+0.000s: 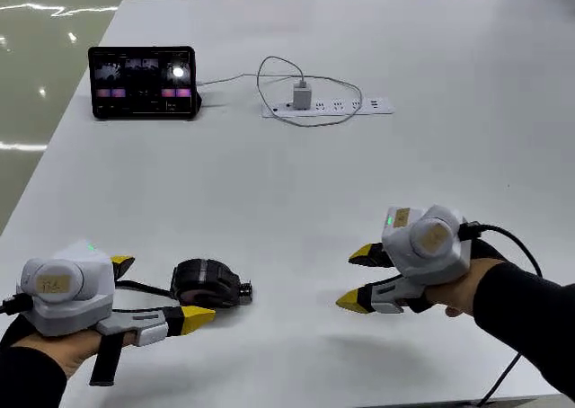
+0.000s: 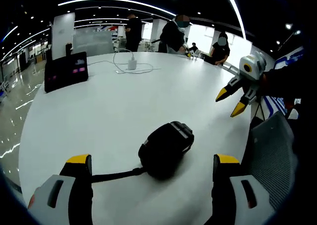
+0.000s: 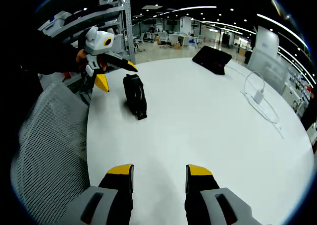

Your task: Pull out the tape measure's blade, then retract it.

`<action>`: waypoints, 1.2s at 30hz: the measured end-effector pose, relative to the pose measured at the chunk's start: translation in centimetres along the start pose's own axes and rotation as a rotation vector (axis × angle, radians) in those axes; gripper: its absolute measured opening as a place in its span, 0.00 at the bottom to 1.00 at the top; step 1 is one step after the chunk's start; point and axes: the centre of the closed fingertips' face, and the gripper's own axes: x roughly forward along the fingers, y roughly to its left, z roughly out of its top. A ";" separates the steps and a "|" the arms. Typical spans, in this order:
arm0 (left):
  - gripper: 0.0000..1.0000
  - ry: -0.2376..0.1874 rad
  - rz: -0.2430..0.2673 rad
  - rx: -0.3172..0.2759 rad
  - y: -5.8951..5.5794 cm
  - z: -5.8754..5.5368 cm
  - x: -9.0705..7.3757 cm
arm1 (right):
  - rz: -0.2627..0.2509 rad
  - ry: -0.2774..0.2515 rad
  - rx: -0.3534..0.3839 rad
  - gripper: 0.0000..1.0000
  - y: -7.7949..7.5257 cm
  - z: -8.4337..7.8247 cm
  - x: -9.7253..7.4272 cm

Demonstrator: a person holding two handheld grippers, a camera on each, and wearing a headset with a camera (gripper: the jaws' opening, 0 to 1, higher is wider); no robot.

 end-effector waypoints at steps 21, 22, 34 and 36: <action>0.99 0.051 -0.071 0.081 -0.9 -1.8 -1.3 | -0.095 -0.052 0.187 0.65 -1.7 -6.6 -5.7; 0.99 0.046 -0.069 0.079 -0.8 -1.7 -1.4 | -0.096 -0.050 0.186 0.66 -1.7 -6.9 -5.9; 0.99 0.042 -0.049 0.095 -0.1 -1.8 -2.4 | -0.170 -0.038 0.162 0.90 -2.7 -9.6 -9.3; 0.99 0.047 -0.045 0.101 0.2 -2.0 -2.7 | -0.170 -0.040 0.178 0.97 -2.8 -10.1 -9.8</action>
